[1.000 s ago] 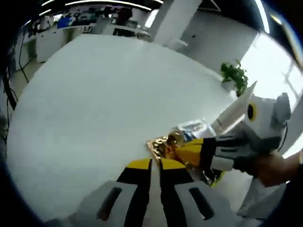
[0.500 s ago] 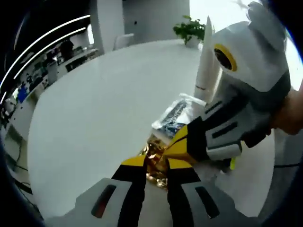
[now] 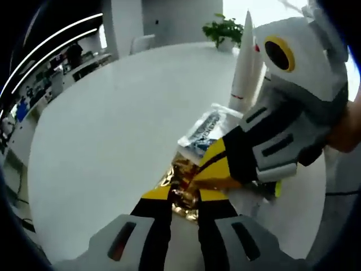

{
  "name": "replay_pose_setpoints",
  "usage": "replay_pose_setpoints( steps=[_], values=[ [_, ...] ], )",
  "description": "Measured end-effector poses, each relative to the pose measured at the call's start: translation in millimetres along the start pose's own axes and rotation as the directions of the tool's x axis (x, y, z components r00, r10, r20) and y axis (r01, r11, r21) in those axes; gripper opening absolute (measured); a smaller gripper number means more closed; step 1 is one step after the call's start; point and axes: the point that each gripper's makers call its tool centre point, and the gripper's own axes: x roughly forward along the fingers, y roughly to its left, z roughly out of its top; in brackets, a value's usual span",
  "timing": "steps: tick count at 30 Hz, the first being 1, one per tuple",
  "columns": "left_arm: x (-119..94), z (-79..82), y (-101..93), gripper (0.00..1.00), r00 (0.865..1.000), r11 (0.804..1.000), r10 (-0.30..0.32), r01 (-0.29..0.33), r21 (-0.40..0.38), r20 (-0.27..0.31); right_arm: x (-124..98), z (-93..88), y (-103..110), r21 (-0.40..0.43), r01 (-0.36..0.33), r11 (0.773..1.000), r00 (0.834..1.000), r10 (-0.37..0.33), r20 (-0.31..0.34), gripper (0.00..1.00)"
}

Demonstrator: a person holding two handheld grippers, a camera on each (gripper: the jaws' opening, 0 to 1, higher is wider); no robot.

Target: Arrange the skincare products in the storage area until every visible bottle or jar stands upright without overlapping.

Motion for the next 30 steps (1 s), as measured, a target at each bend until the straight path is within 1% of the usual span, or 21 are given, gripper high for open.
replay_pose_setpoints(
  steps=[1,3,4,6,7,9,10,12,16,17,18,19,20,22,24,30],
  values=[
    [-0.2,0.7,-0.9,0.12,1.0,1.0,-0.001,0.001,0.001,0.001,-4.5,5.2,0.2,-0.008,0.002,1.0,0.999,-0.002,0.033,0.05],
    [0.7,-0.2,0.5,0.13,1.0,1.0,-0.002,0.002,0.0,0.004,-9.9,9.7,-1.4,-0.023,0.013,1.0,0.999,-0.011,0.048,0.1],
    [1.0,0.0,0.3,0.12,1.0,1.0,-0.004,0.004,0.003,0.007,-12.2,12.6,-1.7,-0.045,0.012,0.999,0.998,-0.01,0.055,0.09],
    [1.6,-0.5,-0.1,0.12,1.0,1.0,-0.006,0.006,-0.001,0.007,-16.6,19.3,-0.9,-0.093,0.007,0.996,0.997,0.0,0.074,0.05],
    [1.6,-0.3,-0.5,0.12,1.0,1.0,-0.007,0.007,0.0,0.006,-18.0,21.2,-1.4,-0.107,0.012,0.994,0.997,-0.004,0.076,0.05],
    [1.9,-0.6,-0.5,0.12,1.0,1.0,-0.008,0.008,0.001,0.005,-18.3,24.9,-0.9,-0.108,0.009,0.994,0.996,0.0,0.087,0.08],
    [2.2,-0.7,-0.4,0.12,1.0,1.0,-0.008,0.008,0.005,0.003,-19.2,25.1,-1.2,-0.112,0.012,0.994,0.996,-0.002,0.085,0.1],
    [2.5,-1.0,-0.5,0.12,1.0,1.0,-0.009,0.009,0.006,0.0,-18.2,24.1,-2.0,-0.126,0.012,0.992,0.997,-0.002,0.08,0.09],
    [1.9,-0.1,-1.4,0.14,1.0,1.0,-0.003,0.003,-0.001,-0.003,-17.5,18.3,-2.4,-0.124,0.011,0.992,0.998,-0.003,0.065,0.09],
    [2.1,-0.4,0.1,0.15,1.0,1.0,0.0,0.0,-0.014,-0.006,-19.5,16.4,-3.3,-0.12,0.012,0.993,0.998,-0.005,0.065,0.09],
    [2.4,-0.7,-0.8,0.2,1.0,0.999,-0.013,0.012,-0.045,-0.008,-20.9,15.0,-3.9,-0.119,0.014,0.993,0.998,-0.006,0.063,0.09],
    [2.3,0.0,0.7,0.23,1.0,0.998,-0.006,0.006,-0.063,-0.004,-23.5,13.2,-4.5,-0.118,0.014,0.993,0.998,-0.007,0.062,0.08],
    [2.1,0.9,-0.4,0.25,1.0,0.998,-0.004,0.004,-0.057,0.002,-25.9,12.2,-5.2,-0.109,0.013,0.994,0.998,-0.006,0.063,0.07],
    [1.8,0.3,-0.8,0.24,1.0,0.999,0.008,-0.008,-0.034,0.0,-28.7,10.8,-7.0,-0.094,0.016,0.995,0.998,-0.01,0.068,0.06],
    [1.7,0.2,0.7,0.24,1.0,0.999,0.011,-0.011,-0.046,0.0,-31.3,9.8,-8.7,-0.079,0.019,0.997,0.998,-0.013,0.069,0.06],
    [-3.7,2.3,0.8,0.25,1.0,0.998,0.014,-0.013,-0.056,0.012,-38.1,10.5,-10.8,-0.085,0.027,0.996,0.997,-0.02,0.079,0.06]
  ],
)
